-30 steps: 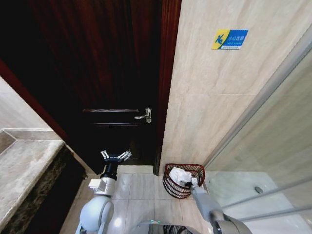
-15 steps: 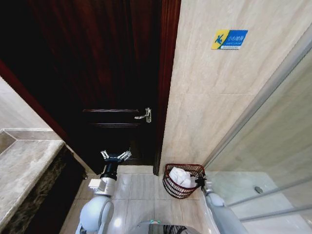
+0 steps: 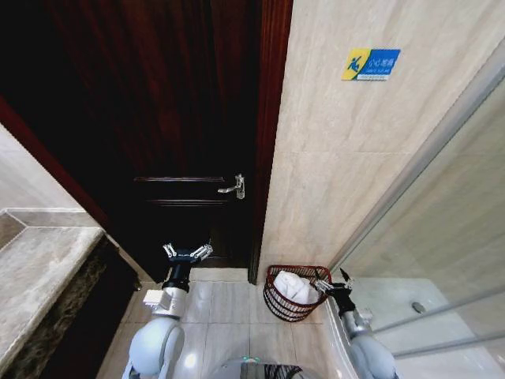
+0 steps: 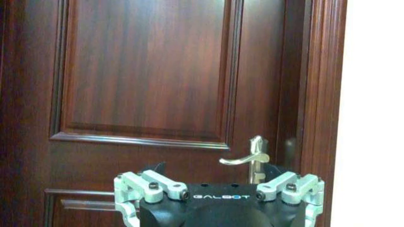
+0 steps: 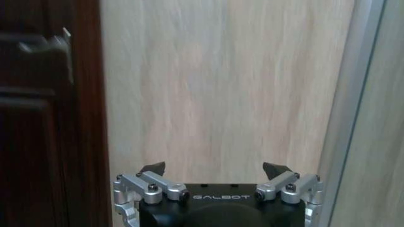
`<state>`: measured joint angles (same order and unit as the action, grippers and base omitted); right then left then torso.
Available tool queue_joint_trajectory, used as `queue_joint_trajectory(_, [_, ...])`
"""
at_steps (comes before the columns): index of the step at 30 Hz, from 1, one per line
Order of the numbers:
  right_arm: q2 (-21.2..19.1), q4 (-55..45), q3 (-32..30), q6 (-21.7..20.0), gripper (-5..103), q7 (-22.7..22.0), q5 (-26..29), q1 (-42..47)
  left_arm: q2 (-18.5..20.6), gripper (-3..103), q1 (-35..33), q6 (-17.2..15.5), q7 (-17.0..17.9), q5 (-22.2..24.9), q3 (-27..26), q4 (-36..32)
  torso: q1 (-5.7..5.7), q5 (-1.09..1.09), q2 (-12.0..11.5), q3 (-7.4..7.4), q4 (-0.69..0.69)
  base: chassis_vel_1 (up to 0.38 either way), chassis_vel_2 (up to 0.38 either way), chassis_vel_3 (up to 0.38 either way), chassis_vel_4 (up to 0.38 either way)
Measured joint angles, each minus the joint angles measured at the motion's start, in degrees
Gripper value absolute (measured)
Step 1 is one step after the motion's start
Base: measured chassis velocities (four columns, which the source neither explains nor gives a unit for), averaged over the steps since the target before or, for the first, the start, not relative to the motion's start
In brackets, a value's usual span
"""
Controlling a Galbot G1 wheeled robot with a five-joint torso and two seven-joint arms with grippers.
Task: Discard the used towel into the hamper.
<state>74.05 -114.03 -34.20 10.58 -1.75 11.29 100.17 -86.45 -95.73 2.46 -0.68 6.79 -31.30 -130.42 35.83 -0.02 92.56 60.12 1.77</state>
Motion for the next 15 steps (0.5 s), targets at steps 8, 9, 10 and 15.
queue_joint_trajectory(8, [2.28,-8.87,-2.52,6.23,100,-1.18,-4.97,8.41,-0.01,100,0.00,0.00,0.00,0.00,0.01,0.00,0.00,0.01,0.00,0.01,-0.01,0.000,0.000,0.000,0.000])
queue_joint_trajectory(9, [2.66,-9.69,-2.85,7.84,100,-1.19,-4.94,9.18,0.00,100,0.00,0.00,0.00,0.00,0.01,0.00,0.00,0.02,0.00,0.01,0.00,0.000,0.000,0.000,0.000])
queue_joint_trajectory(10, [2.99,-10.23,-2.88,9.17,100,-1.19,-4.70,9.64,-0.01,100,0.00,0.00,0.00,0.00,0.01,0.00,0.00,0.03,0.00,0.01,0.00,0.000,0.000,0.000,0.000])
queue_joint_trajectory(15, [4.16,-13.01,-2.22,12.23,100,-1.29,-3.85,11.70,-0.01,100,0.00,0.00,0.00,0.00,0.01,0.00,0.01,0.01,0.00,0.01,0.00,0.000,0.000,0.000,0.000])
